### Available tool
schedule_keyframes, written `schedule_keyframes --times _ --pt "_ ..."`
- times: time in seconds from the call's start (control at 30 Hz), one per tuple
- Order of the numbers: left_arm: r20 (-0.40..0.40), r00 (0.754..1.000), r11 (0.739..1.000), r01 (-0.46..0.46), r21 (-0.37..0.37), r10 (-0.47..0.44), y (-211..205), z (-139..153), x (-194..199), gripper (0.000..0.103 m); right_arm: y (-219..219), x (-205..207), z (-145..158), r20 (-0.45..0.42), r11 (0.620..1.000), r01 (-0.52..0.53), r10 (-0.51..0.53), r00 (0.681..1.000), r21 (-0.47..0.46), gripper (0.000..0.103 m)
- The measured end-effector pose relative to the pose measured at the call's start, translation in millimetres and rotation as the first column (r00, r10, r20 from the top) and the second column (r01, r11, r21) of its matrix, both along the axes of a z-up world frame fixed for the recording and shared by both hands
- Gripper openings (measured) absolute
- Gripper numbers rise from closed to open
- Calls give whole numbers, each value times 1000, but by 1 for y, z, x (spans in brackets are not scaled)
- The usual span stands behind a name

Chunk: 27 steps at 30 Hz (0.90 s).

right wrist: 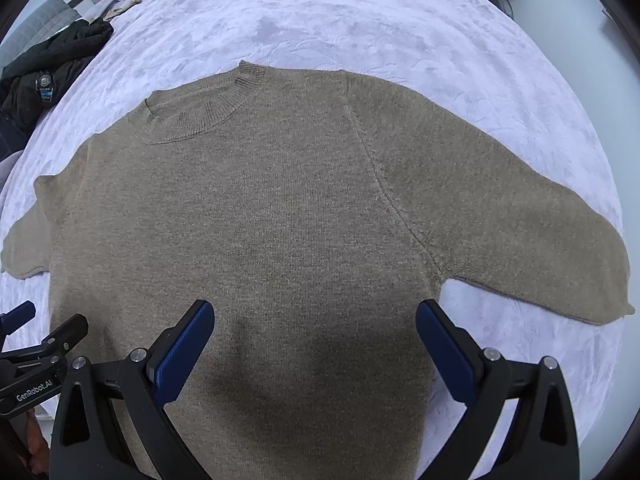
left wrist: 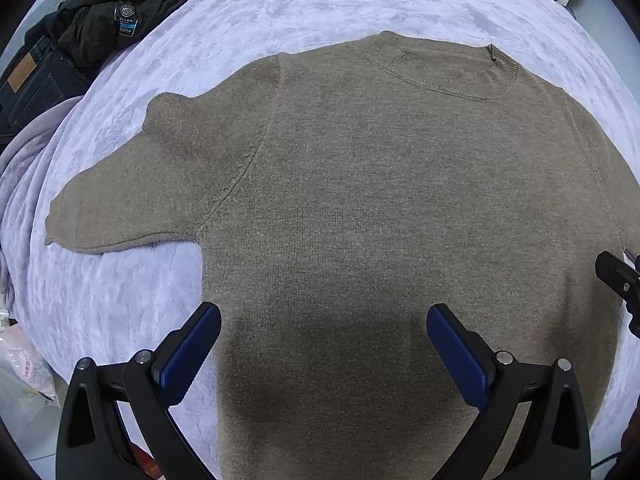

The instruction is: Fold small clothes

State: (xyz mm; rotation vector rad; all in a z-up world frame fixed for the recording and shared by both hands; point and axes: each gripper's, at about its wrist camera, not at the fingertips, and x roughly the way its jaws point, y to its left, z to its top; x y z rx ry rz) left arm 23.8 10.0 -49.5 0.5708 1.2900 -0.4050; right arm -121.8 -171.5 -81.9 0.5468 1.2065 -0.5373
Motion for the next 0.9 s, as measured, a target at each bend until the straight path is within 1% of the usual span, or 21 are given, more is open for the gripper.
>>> schedule_keyframes --times 0.9 --pt "-1 1000 1000 4 4 -4 3 -4 3 103 2 6 -4 -19 1000 -5 5 1000 -8 101"
